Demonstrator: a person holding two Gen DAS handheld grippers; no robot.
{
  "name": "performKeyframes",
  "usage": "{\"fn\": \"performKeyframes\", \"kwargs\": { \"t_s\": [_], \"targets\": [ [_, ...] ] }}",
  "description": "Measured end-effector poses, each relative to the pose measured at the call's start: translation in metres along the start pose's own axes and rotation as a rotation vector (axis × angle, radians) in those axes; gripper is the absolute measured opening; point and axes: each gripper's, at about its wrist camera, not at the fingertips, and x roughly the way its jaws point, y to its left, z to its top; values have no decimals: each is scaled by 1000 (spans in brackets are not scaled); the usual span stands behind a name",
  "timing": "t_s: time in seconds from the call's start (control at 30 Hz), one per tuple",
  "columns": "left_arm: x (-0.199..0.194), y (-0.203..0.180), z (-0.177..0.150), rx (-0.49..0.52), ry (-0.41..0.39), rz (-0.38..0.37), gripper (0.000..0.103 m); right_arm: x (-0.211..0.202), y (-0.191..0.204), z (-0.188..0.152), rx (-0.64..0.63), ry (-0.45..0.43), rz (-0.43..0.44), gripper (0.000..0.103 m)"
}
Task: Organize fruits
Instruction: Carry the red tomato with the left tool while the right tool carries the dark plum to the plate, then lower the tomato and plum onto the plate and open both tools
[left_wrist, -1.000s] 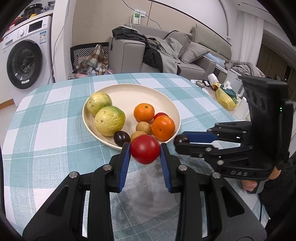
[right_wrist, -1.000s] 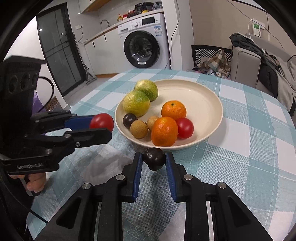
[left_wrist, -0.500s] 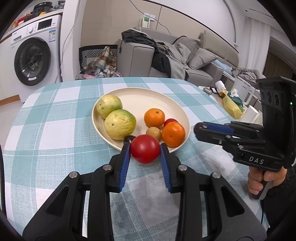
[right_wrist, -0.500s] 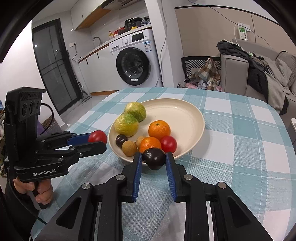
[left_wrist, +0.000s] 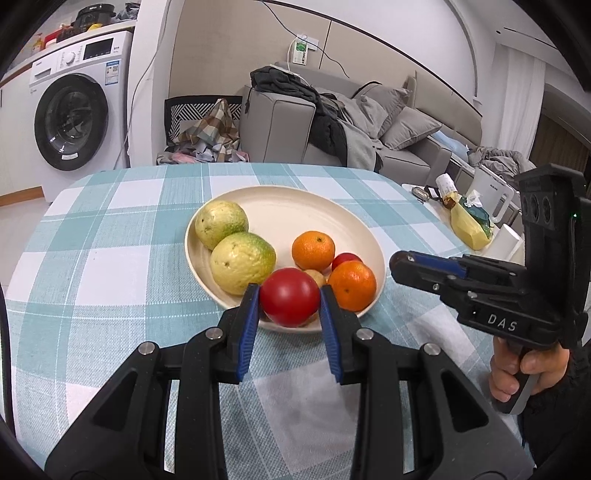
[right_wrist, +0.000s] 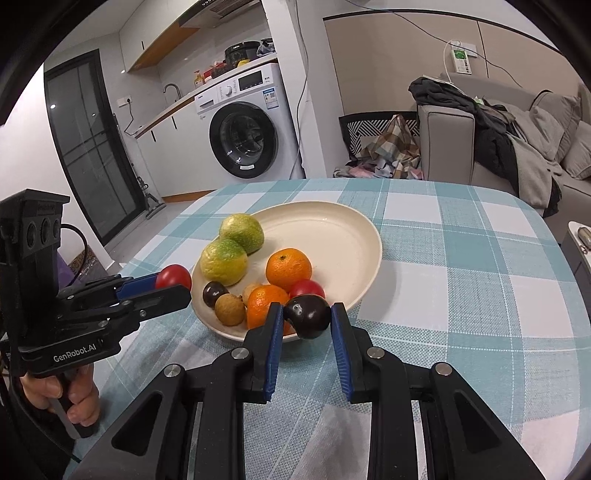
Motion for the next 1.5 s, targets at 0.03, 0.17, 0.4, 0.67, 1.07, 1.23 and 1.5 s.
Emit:
{"fn": "performKeyframes", "kwargs": {
  "t_s": [0.03, 0.17, 0.4, 0.67, 1.07, 1.23, 1.5],
  "targets": [
    [0, 0, 0, 1, -4, 2, 29, 1, 0, 0, 0, 2, -3, 27],
    [4, -1, 1, -6, -7, 3, 29, 3, -1, 0, 0, 3, -14, 27],
    [9, -2, 3, -4, -13, 13, 29, 8, 0, -1, -9, 11, -24, 27],
    [19, -6, 6, 9, -10, 17, 29, 12, -1, 0, -12, 14, -34, 27],
    [31, -11, 7, 17, -1, 21, 29, 19, -1, 1, -10, 35, -34, 28],
    [30, -11, 6, 14, -1, 25, 29, 19, -3, 1, 1, 36, -39, 34],
    [31, -9, 7, 17, -10, 31, 29, 18, -4, 0, 3, 33, -44, 38]
  ]
}}
